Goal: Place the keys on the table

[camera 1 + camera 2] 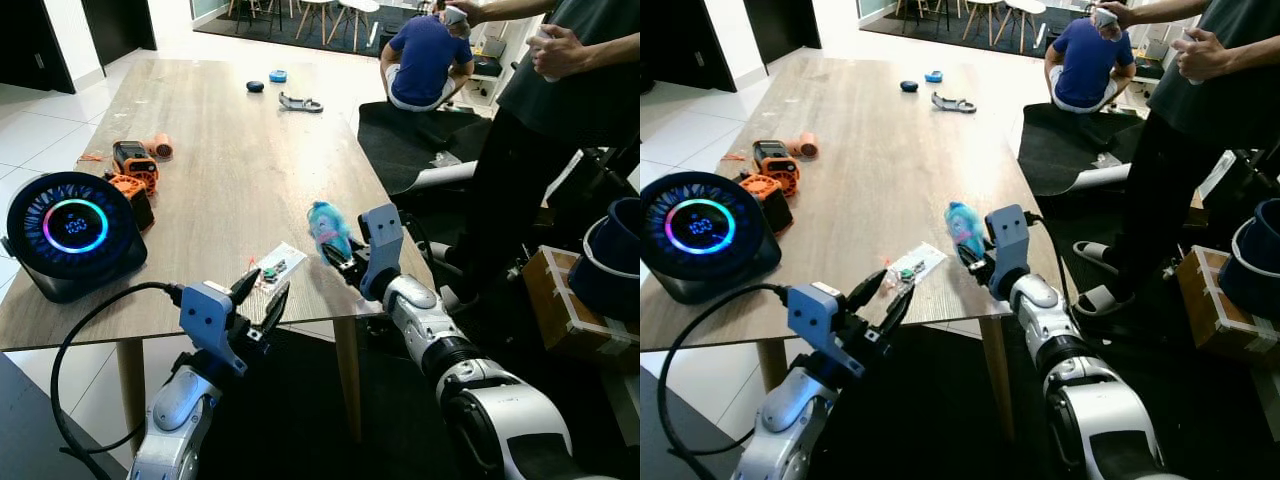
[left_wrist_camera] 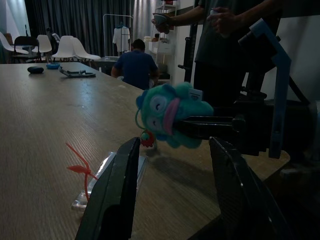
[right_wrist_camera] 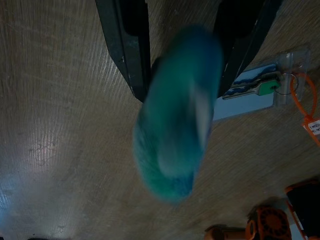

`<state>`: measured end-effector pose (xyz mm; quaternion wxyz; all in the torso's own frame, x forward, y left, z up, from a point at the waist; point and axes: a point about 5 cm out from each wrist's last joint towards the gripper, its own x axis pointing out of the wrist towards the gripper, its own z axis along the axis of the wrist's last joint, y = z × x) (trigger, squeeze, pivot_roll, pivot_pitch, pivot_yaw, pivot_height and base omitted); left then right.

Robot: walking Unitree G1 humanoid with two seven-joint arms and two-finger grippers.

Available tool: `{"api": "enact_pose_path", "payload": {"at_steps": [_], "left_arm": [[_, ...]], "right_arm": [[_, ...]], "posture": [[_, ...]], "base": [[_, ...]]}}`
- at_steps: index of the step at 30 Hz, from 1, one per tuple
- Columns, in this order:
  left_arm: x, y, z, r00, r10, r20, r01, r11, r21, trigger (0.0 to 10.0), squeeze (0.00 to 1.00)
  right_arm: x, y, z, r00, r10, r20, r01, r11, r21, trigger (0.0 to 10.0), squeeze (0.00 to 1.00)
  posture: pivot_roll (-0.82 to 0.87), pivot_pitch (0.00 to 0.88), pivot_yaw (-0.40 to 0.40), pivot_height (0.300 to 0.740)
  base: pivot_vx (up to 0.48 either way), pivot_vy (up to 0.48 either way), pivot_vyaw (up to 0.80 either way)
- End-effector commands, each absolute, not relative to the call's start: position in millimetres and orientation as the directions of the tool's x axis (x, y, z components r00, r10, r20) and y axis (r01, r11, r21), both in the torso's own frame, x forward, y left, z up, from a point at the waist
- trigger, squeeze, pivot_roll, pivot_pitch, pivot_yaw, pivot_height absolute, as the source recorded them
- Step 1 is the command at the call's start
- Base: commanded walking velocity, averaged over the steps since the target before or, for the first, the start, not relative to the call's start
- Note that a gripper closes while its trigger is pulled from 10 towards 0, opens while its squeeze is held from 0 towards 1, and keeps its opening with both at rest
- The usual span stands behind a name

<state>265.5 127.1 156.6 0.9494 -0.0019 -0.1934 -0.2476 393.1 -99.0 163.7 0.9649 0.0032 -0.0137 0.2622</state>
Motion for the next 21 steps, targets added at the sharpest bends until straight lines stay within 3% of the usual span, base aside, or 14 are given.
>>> {"api": "enact_pose_path", "payload": {"at_steps": [1,12,13,16,17,19,20,21], "left_arm": [[265.6,126.9,155.1,0.801,-0.483,0.354,0.477,0.872,0.108,10.0,0.0],[265.5,126.9,154.4,0.801,-0.484,0.351,0.478,0.871,0.111,10.0,0.0],[265.6,127.2,154.2,0.802,-0.483,0.351,0.477,0.872,0.111,10.0,0.0],[265.9,127.5,154.0,0.803,-0.481,0.35,0.475,0.873,0.111,10.0,0.0],[266.1,127.4,154.1,0.803,-0.481,0.351,0.475,0.873,0.111,10.0,0.0],[266.3,127.4,154.2,0.803,-0.481,0.352,0.474,0.873,0.111,10.0,0.0],[266.3,127.3,154.3,0.803,-0.481,0.352,0.474,0.873,0.111,10.0,0.0],[266.3,127.3,154.3,0.803,-0.481,0.352,0.474,0.873,0.111,10.0,0.0]], "right_arm": [[393.9,-102.2,163.7,0.868,0.496,0.024,-0.496,0.868,0.005,10.0,0.0],[394.5,-100.9,166.4,0.863,0.503,0.035,-0.504,0.864,0.008,10.0,0.0],[394.3,-100.4,166.3,0.86,0.509,0.036,-0.51,0.86,0.015,10.0,0.27],[394.1,-99.8,166.2,0.855,0.517,0.037,-0.518,0.855,0.025,10.0,0.27],[394.3,-100.1,166.9,0.859,0.51,0.04,-0.511,0.859,0.018,10.0,0.07],[394.6,-100.4,167.4,0.862,0.506,0.043,-0.507,0.862,0.012,10.0,0.07],[394.8,-100.6,168.0,0.864,0.502,0.046,-0.503,0.864,0.012,10.0,0.0],[394.8,-100.6,168.0,0.864,0.502,0.046,-0.503,0.864,0.012,10.0,0.0]], "posture": [[0.11,0.133,-0.068,0.74],[0.11,0.128,-0.067,0.74],[0.11,0.124,-0.068,0.74],[0.11,0.124,-0.068,0.74],[0.11,0.119,-0.069,0.74],[0.11,0.119,-0.069,0.74],[0.11,0.119,-0.069,0.74],[0.11,0.119,-0.069,0.74]], "base": [[0.0,0.0,0.0],[0.0,0.0,0.0],[0.0,0.0,0.0],[0.0,0.0,0.0],[0.0,0.0,0.0],[0.0,0.0,0.0],[0.0,0.0,0.0],[0.0,0.0,0.0]]}}
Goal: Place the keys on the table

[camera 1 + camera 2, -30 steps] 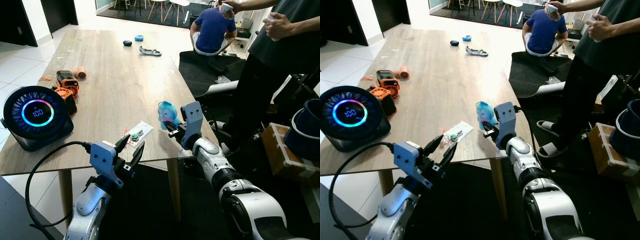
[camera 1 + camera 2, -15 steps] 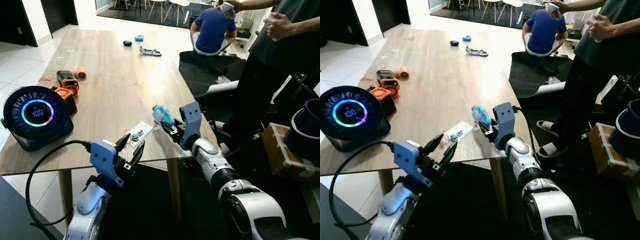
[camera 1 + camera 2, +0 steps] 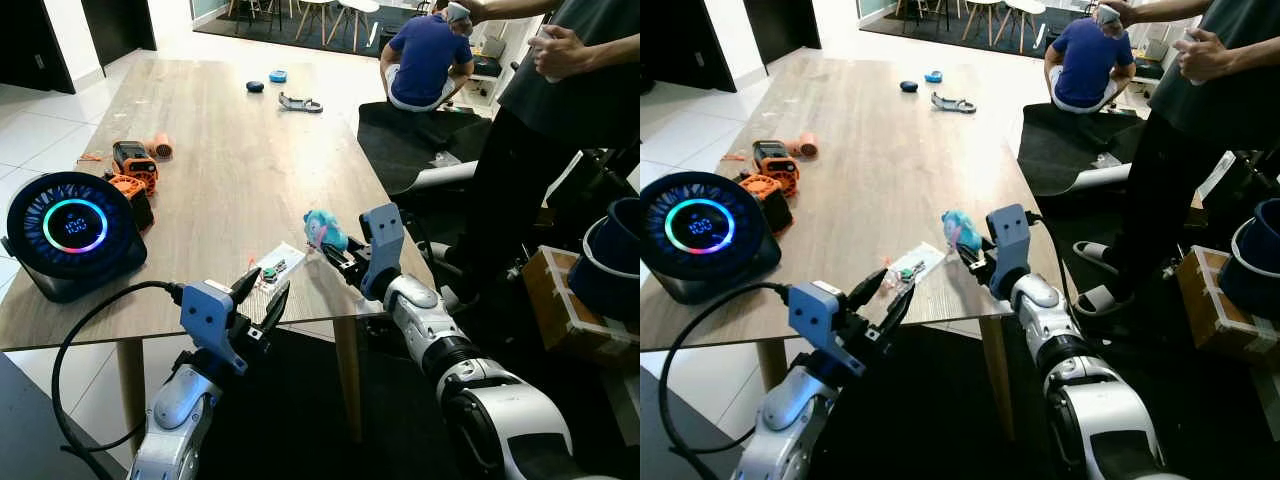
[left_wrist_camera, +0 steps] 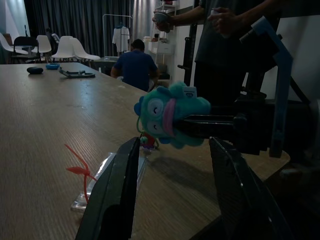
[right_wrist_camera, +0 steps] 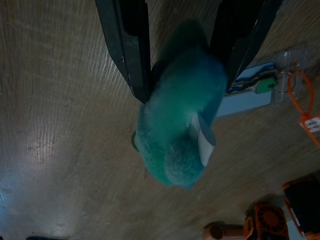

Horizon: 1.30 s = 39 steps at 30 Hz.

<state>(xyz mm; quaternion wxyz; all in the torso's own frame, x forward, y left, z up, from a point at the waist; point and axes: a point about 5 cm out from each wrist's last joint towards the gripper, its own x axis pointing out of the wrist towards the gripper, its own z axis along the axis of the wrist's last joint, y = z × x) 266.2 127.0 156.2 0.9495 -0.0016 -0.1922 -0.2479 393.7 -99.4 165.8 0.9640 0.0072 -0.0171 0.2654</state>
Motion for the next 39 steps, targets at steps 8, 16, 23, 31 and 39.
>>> {"api": "enact_pose_path", "payload": {"at_steps": [8,16,23,31,39], "left_arm": [[266,127,154,0.801,-0.482,0.354,0.476,0.872,0.111,10.0,0.0],[266,127,154,0.803,-0.48,0.354,0.474,0.874,0.111,10.0,0.0],[266,128,154,0.804,-0.478,0.353,0.471,0.875,0.111,10.0,0.0],[266,128,154,0.803,-0.478,0.356,0.471,0.875,0.113,10.0,0.0],[264,132,154,0.796,-0.49,0.357,0.484,0.868,0.113,10.0,0.0]], "right_arm": [[395,-102,169,0.861,0.505,0.058,-0.507,0.862,0.031,10.0,0.24],[395,-103,169,0.863,0.502,0.063,-0.505,0.862,0.043,10.0,0.0],[395,-104,170,0.874,0.481,0.067,-0.483,0.875,0.024,10.0,0.0],[395,-104,173,0.86,0.5,0.102,-0.507,0.861,0.054,10.0,0.0],[377,-82,172,0.597,0.774,0.21,-0.802,0.576,0.156,10.0,0.0]], "posture": [[0.1,0.115,-0.067,0.74],[0.1,0.123,-0.071,0.74],[0.11,0.122,-0.071,0.74],[0.11,0.121,-0.071,0.74],[0.11,0.113,-0.075,0.74]], "base": [[0.0,0.0,0.0],[0.0,0.0,0.0],[0.0,0.0,0.0],[0.0,0.0,0.0],[0.0,0.0,0.0]]}}
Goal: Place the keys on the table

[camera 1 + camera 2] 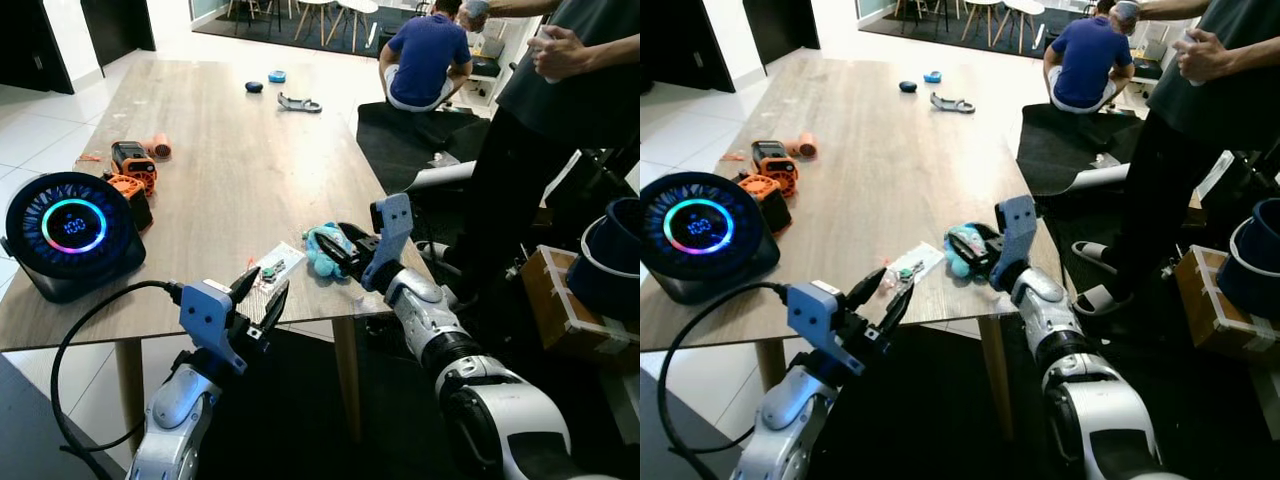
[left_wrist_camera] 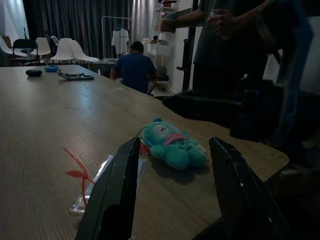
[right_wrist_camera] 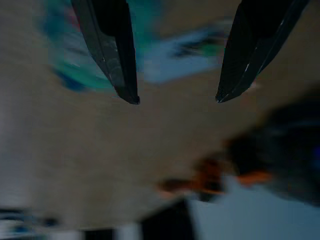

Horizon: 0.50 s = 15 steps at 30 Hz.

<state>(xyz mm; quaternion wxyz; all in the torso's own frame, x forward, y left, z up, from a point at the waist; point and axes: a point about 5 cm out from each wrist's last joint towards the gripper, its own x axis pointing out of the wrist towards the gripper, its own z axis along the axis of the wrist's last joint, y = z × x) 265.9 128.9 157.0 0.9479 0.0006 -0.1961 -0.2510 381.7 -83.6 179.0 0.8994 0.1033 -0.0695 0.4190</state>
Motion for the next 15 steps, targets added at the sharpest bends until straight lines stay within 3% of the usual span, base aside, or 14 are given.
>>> {"api": "enact_pose_path", "payload": {"at_steps": [1,5,15], "left_arm": [[263,132,154,0.792,-0.496,0.355,0.49,0.864,0.113,10.0,0.0],[260,138,151,0.782,-0.528,0.331,0.512,0.847,0.141,10.0,0.0],[255,149,142,0.784,-0.555,0.278,0.528,0.832,0.171,10.0,0.0]], "right_arm": [[372,-80,168,0.547,0.812,0.205,-0.837,0.524,0.158,10.0,0.0],[347,-77,140,0.36,0.926,0.109,-0.93,0.347,0.124,10.0,0.0],[312,-85,99,0.205,0.978,-0.048,-0.965,0.21,0.157,10.0,0.0]], "posture": [[0.11,0.111,-0.075,0.74],[0.11,0.108,-0.074,0.74],[0.1,0.107,-0.072,0.74]], "base": [[0.0,0.0,0.0],[0.0,0.0,0.0],[0.0,0.0,0.0]]}}
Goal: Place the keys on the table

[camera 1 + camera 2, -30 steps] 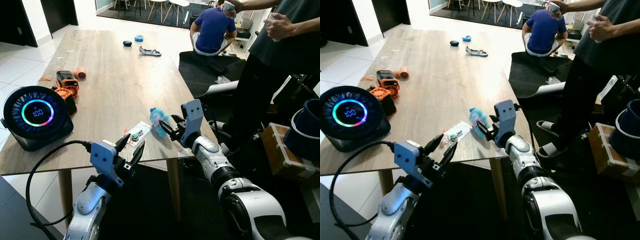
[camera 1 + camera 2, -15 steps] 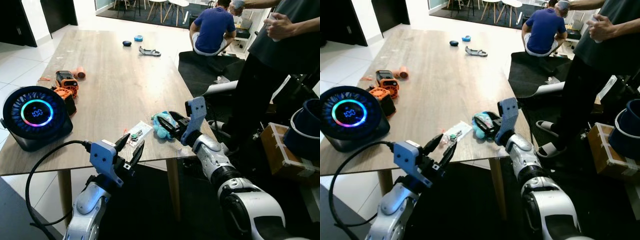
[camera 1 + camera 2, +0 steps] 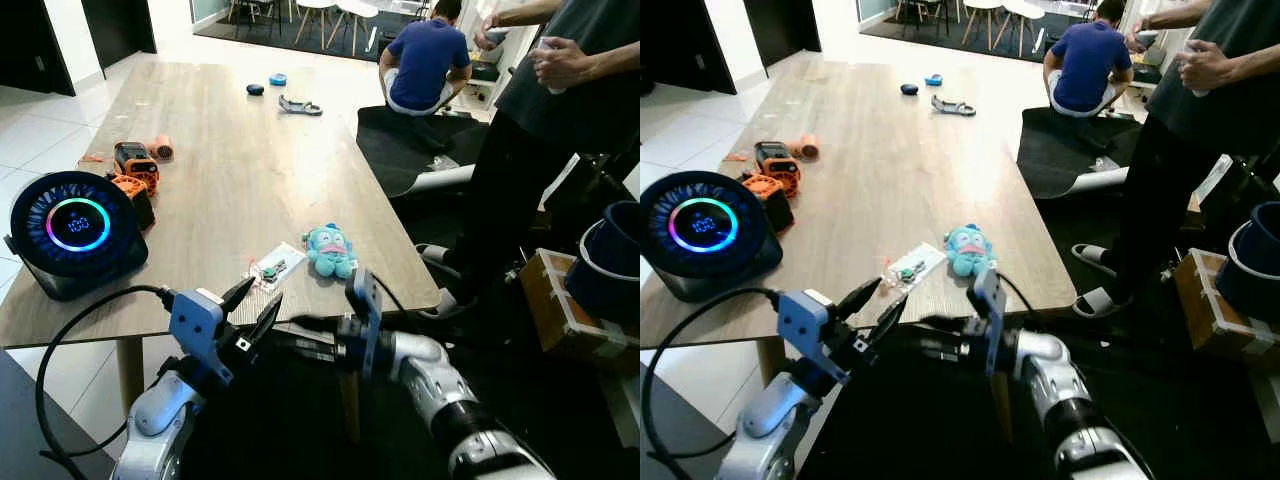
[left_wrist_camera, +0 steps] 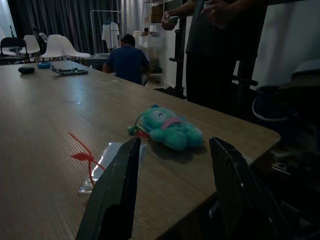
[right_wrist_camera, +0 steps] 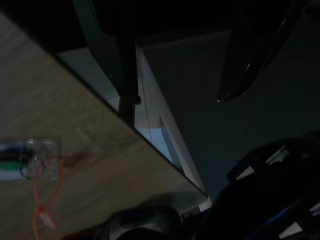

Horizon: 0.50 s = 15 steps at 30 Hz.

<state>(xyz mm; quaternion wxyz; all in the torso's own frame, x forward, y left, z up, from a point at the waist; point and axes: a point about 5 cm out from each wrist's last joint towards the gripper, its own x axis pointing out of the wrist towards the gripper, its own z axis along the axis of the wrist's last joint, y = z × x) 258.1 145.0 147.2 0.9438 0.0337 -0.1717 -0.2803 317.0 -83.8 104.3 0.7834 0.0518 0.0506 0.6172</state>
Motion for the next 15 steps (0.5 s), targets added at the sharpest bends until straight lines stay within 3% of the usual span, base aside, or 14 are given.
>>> {"api": "enact_pose_path", "payload": {"at_steps": [1,7,15], "left_arm": [[254,150,140,0.781,-0.566,0.264,0.538,0.824,0.175,10.0,0.0],[242,157,119,0.737,-0.665,0.118,0.628,0.739,0.245,10.0,0.0],[227,160,91,0.688,-0.724,-0.053,0.709,0.654,0.265,10.0,0.0]], "right_arm": [[308,-86,95,0.19,0.979,-0.069,-0.967,0.199,0.163,10.0,0.0],[297,-91,78,0.164,0.975,-0.152,-0.966,0.19,0.173,10.0,0.0],[283,-98,47,0.22,0.93,-0.294,-0.947,0.276,0.163,10.0,0.0]], "posture": [[0.1,0.107,-0.072,0.74],[0.11,0.105,-0.073,0.74],[0.11,0.103,-0.075,0.74]], "base": [[0.0,0.0,0.0],[0.0,0.0,0.0],[0.0,0.0,0.0]]}}
